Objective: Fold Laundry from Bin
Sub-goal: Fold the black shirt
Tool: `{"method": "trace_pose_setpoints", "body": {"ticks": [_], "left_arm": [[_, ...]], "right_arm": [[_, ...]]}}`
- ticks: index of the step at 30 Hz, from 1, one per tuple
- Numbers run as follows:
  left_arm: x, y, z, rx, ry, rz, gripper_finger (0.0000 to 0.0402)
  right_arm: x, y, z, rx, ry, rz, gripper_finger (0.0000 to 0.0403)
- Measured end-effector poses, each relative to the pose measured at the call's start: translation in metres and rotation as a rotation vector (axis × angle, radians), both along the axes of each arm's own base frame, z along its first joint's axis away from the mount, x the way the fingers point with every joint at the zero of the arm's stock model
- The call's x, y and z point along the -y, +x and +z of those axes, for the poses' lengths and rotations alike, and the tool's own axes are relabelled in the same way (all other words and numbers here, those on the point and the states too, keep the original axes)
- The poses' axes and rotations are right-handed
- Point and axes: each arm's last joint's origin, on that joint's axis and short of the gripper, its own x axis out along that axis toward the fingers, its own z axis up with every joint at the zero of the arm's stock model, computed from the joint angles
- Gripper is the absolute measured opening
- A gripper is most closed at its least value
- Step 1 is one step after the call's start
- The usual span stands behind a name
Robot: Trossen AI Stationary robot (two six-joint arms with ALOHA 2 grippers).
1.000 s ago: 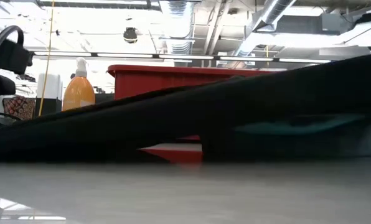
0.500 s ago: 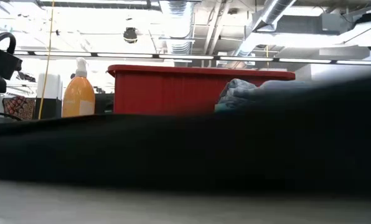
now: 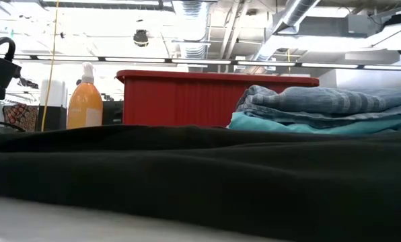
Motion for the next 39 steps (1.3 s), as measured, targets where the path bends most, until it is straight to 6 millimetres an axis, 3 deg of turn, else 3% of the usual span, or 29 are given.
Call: {"method": "trace_pose_setpoints", "body": {"ticks": [5, 8, 11, 17, 24, 28, 32, 33, 39], "left_arm": [[0.001, 0.0, 0.0, -0.006, -0.012, 0.02, 0.0141], [0.002, 0.0, 0.0, -0.003, -0.021, 0.032, 0.0141], [0.004, -0.001, 0.0, 0.006, -0.03, 0.032, 0.0141], [0.005, -0.002, 0.0, 0.001, -0.036, 0.034, 0.0141], [0.005, -0.002, 0.0, 0.004, -0.035, 0.044, 0.0141], [0.005, -0.001, 0.0, 0.012, -0.025, 0.067, 0.0141], [0.003, 0.001, 0.001, 0.036, -0.005, 0.129, 0.0141], [0.002, 0.002, 0.001, 0.045, 0.003, 0.14, 0.0141], [-0.005, 0.014, 0.004, 0.145, 0.01, 0.182, 0.0141]], "right_arm": [[0.035, -0.029, -0.032, 0.038, -0.041, -0.317, 0.0189], [0.048, -0.044, -0.046, 0.123, -0.02, -0.531, 0.0193], [0.055, -0.051, -0.053, 0.18, -0.019, -0.63, 0.0197], [0.062, -0.056, -0.064, 0.132, -0.138, -0.681, 0.0194], [0.053, -0.045, -0.086, 0.122, -0.214, -0.707, 0.0186], [0.044, -0.041, -0.093, 0.105, -0.216, -0.67, 0.014], [0.039, -0.049, -0.085, 0.012, -0.25, -0.603, 0.0032], [0.038, -0.053, -0.082, -0.02, -0.263, -0.587, 0.0022], [0.041, -0.071, -0.063, -0.124, -0.322, -0.571, 0.0041]]}}
